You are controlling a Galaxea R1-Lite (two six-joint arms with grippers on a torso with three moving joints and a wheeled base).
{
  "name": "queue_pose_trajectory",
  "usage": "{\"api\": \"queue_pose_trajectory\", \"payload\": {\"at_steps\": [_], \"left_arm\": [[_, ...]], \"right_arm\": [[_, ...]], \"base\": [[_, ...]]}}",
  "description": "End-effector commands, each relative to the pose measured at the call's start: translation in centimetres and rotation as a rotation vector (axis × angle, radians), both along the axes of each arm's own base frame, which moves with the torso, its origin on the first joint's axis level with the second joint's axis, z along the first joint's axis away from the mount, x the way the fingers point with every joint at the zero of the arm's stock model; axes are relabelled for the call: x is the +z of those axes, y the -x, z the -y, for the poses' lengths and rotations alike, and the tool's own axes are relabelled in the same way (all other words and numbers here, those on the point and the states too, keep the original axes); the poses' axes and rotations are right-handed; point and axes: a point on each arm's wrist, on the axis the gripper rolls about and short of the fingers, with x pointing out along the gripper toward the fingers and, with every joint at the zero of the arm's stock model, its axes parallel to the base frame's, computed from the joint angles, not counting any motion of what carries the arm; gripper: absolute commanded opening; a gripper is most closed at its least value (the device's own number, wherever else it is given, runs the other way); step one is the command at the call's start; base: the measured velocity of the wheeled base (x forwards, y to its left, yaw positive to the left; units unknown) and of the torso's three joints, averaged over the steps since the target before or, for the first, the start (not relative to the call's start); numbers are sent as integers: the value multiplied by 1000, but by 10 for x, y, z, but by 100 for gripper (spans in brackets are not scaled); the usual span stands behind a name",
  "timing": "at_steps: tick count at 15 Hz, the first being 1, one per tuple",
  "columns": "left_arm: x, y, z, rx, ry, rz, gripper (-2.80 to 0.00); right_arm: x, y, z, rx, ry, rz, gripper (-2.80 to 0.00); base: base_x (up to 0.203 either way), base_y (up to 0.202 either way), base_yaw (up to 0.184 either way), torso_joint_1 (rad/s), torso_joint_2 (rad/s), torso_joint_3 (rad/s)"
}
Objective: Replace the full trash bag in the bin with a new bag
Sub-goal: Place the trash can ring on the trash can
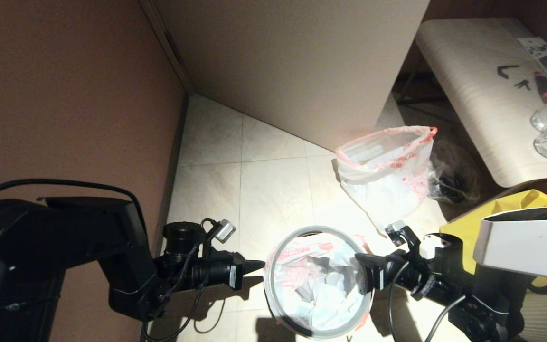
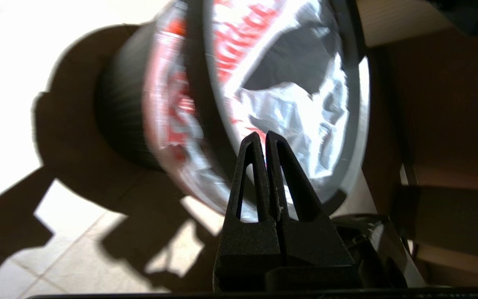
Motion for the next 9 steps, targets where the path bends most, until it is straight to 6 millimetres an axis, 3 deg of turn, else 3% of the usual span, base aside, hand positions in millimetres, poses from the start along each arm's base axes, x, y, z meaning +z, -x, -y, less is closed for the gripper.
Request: {"api": "queue_pose_trajectory", "payload": {"at_steps": [1, 4, 9], "left_arm": [[1, 7, 13, -26, -9, 6, -280], [-11, 11, 28, 16, -77, 9, -280], [-29, 4, 31, 79, -170, 40, -280]], "right_arm": [[-5, -2, 3, -8, 2, -7, -280], [-14, -5, 10, -23, 2, -3, -280], [-33, -11, 13, -34, 8, -26, -280]], "base": [[0, 0, 0, 0, 0, 0], [0, 0, 0, 0, 0, 0], [0, 0, 0, 0, 0, 0]]}}
